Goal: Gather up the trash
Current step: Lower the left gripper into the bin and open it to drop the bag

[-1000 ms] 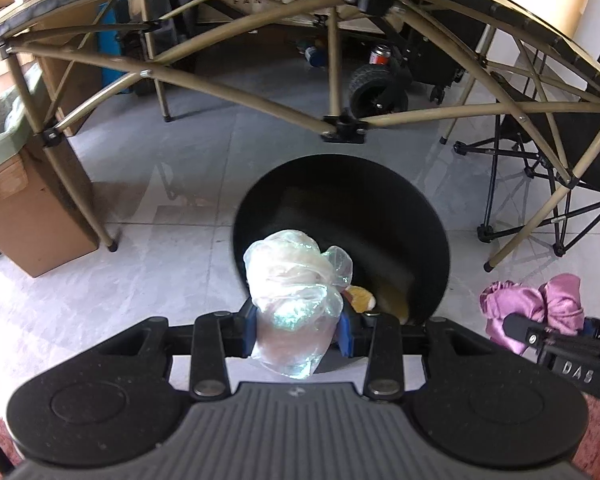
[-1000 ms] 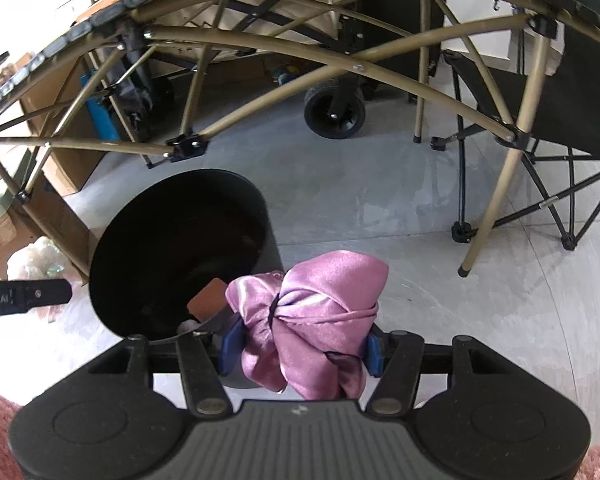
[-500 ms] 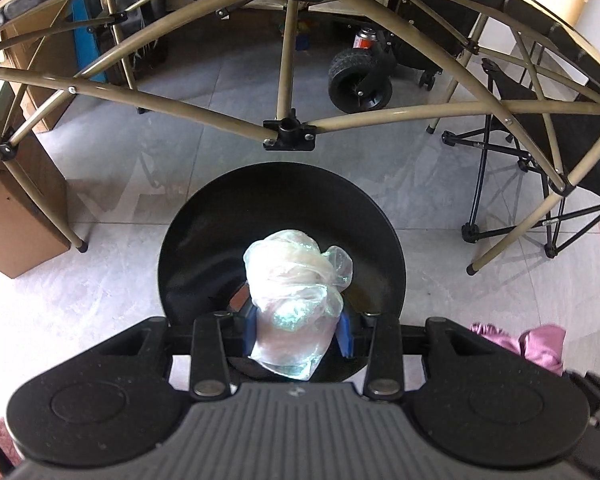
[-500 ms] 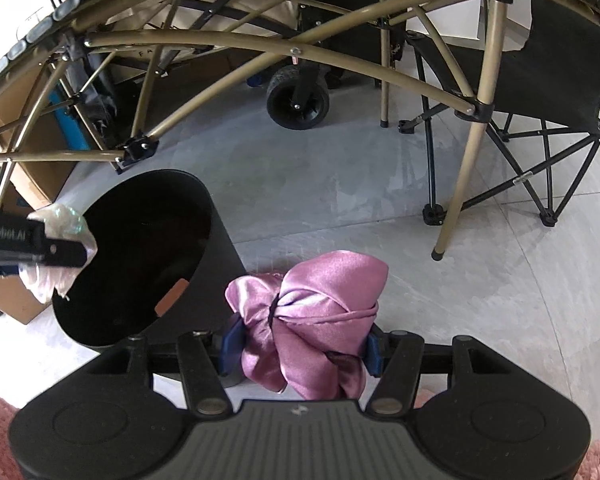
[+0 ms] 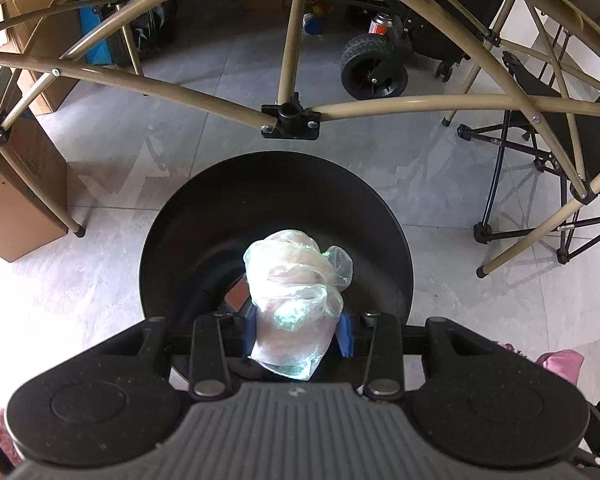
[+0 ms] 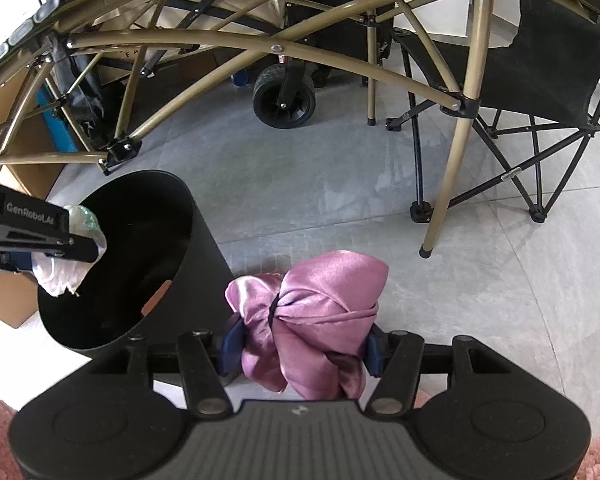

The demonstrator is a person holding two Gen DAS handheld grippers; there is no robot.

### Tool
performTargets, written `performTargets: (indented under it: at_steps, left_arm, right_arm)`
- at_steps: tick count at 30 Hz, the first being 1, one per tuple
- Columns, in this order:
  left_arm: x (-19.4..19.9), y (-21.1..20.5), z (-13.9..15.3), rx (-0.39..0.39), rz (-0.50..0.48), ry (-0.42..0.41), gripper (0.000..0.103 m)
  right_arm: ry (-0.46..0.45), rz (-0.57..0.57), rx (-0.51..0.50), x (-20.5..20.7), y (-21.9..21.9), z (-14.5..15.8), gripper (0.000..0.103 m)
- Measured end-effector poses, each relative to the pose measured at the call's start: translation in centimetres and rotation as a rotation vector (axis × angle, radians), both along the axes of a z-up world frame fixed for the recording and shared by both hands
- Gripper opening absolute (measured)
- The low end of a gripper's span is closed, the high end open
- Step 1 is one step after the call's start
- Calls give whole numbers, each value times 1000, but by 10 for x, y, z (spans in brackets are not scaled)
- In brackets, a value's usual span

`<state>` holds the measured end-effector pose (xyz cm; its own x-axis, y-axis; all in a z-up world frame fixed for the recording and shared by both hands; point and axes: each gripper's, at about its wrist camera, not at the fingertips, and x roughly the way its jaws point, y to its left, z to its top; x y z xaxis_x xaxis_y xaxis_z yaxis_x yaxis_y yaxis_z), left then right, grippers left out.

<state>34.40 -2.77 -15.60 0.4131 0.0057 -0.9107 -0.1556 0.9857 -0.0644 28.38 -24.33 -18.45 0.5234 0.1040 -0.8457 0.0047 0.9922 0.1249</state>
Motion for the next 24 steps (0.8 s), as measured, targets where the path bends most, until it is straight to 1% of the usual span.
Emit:
performTargets:
  at_steps: [8, 10, 13, 14, 16, 17, 18, 19, 24]
  left_arm:
    - [1, -1, -1, 6, -1, 10, 38]
    - [1, -1, -2, 8, -1, 10, 39]
    - [1, -1, -2, 8, -1, 16, 43]
    - [1, -1, -3, 11, -3, 18, 48]
    - [1, -3, -2, 21, -10, 16, 65]
    - [1, -4, -2, 29, -8, 16, 84]
    - [0, -4, -2, 36, -5, 13, 99]
    - [0, -5, -2, 43, 3, 11, 103]
    - [0, -3, -4, 51, 4, 37, 103]
  right_arm:
    - [-2, -18, -2, 1, -2, 0, 57]
    - [-2, -21, -3, 1, -2, 0, 57]
    - [-1, -25, -2, 0, -2, 0, 57]
    - [-2, -26, -2, 0, -2, 0, 57]
    - [-3, -25, -2, 0, -1, 0, 57]
    - [-3, -26, -2, 0, -1, 0, 57]
    - [-3, -26, -2, 0, -1, 0, 57]
    - [-3, -27, -2, 0, -1, 0, 57]
    - [-3, -30, -3, 0, -2, 1, 57]
